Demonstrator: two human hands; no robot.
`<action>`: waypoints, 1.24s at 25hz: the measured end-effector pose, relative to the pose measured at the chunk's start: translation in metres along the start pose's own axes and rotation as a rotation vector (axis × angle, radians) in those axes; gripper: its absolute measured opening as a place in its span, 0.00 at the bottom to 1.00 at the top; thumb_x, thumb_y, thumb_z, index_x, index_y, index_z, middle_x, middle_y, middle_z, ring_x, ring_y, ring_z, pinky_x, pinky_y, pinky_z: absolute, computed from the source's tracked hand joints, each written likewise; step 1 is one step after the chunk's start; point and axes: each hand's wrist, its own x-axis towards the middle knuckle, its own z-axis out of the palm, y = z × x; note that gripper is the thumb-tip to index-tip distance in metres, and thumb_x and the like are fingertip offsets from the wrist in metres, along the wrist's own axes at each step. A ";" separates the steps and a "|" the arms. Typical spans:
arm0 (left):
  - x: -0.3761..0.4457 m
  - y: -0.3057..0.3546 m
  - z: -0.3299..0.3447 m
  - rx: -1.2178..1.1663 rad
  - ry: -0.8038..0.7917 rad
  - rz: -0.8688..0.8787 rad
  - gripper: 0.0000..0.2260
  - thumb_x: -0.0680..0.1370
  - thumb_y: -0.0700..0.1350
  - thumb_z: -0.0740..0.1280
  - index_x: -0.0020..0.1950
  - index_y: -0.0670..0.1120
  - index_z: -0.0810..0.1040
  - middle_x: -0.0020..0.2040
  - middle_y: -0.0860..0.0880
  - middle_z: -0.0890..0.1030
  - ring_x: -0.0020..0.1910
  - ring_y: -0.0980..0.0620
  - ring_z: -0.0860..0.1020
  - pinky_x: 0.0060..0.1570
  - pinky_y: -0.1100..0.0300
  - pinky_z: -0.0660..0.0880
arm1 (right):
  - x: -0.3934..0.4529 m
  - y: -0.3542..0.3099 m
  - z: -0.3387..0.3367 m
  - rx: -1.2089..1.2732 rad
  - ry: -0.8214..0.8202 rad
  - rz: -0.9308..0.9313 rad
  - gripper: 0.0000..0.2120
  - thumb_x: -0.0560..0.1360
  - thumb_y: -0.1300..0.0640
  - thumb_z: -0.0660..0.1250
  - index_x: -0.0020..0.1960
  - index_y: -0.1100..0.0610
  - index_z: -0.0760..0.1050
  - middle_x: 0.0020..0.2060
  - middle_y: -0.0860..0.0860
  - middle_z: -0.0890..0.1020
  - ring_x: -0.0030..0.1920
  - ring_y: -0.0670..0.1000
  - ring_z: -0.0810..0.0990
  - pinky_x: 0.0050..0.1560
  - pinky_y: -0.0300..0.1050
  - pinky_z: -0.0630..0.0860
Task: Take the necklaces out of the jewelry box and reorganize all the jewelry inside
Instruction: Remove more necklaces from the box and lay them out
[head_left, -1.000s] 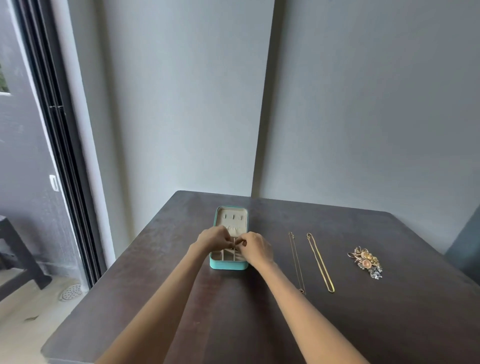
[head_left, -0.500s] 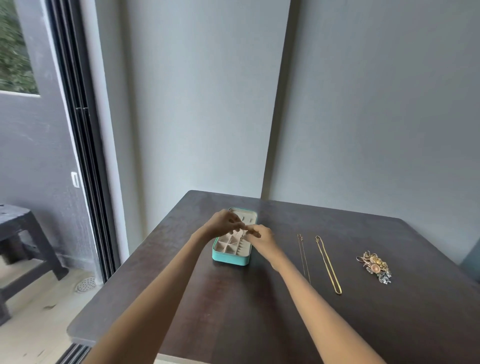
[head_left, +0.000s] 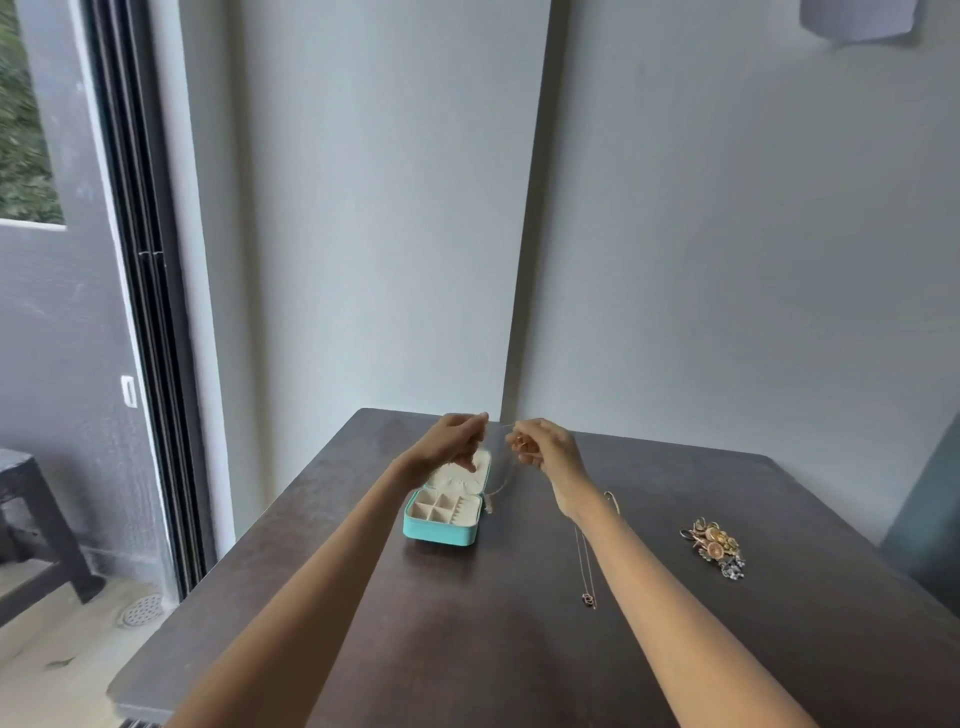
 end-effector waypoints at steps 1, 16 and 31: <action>0.001 0.001 0.004 -0.017 0.011 -0.001 0.19 0.82 0.51 0.55 0.33 0.45 0.67 0.28 0.51 0.65 0.25 0.56 0.64 0.32 0.64 0.70 | 0.000 -0.006 -0.006 0.100 0.030 0.018 0.07 0.76 0.59 0.63 0.41 0.57 0.75 0.35 0.51 0.81 0.34 0.46 0.76 0.40 0.39 0.73; 0.027 -0.020 0.054 0.152 0.038 -0.078 0.26 0.83 0.50 0.52 0.28 0.42 0.73 0.19 0.53 0.73 0.21 0.58 0.69 0.29 0.65 0.67 | 0.005 -0.035 -0.064 0.452 0.164 0.055 0.11 0.77 0.55 0.62 0.36 0.56 0.70 0.20 0.46 0.68 0.23 0.45 0.67 0.31 0.38 0.67; 0.049 -0.057 0.092 0.420 0.070 -0.073 0.14 0.76 0.33 0.57 0.53 0.39 0.80 0.48 0.41 0.83 0.42 0.49 0.78 0.45 0.60 0.75 | 0.004 -0.022 -0.070 0.115 -0.168 -0.031 0.07 0.77 0.57 0.63 0.47 0.59 0.78 0.24 0.46 0.64 0.21 0.43 0.56 0.22 0.36 0.49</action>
